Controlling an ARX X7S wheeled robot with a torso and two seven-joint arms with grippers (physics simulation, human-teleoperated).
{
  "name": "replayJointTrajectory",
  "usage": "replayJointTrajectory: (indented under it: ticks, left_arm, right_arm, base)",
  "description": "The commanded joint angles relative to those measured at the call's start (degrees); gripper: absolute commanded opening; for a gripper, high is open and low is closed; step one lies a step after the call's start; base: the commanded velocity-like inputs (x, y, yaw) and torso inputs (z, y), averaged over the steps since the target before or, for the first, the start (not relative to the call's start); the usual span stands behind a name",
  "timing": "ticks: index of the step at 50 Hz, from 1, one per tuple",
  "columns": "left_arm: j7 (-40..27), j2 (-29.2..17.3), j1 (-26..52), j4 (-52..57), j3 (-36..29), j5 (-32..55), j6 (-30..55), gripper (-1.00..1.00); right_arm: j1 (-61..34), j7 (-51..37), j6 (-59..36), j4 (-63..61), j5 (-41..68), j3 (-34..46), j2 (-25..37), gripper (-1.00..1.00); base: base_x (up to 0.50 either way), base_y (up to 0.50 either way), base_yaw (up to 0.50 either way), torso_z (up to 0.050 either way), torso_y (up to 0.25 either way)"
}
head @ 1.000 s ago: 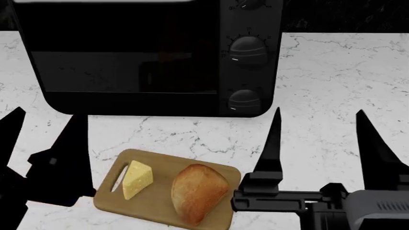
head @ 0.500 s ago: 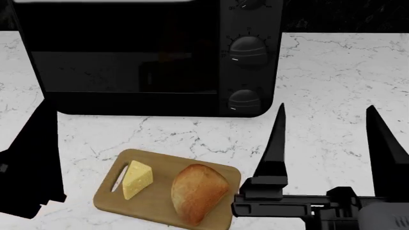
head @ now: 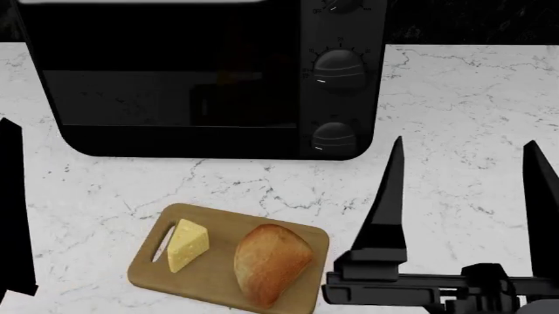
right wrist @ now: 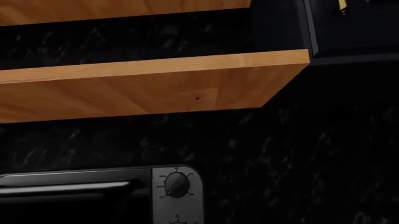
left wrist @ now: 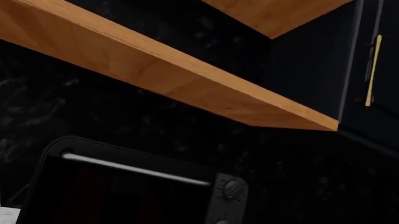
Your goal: Place the bread and cheese on the cutting board.
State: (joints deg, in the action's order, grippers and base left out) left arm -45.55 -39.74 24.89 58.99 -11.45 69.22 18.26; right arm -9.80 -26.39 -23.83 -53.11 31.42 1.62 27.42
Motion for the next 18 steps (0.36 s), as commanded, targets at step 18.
replayJointTrajectory:
  ticks: [18]
  left_arm:
    - [-14.49,-25.61,23.35,0.97,-46.25,-11.64,-38.94,1.00]
  right_arm:
    - [0.98,-3.35,-0.41,-5.35,3.10,-2.87,2.60,1.00]
  base:
    - [0.00,0.00,0.00,0.000,0.000]
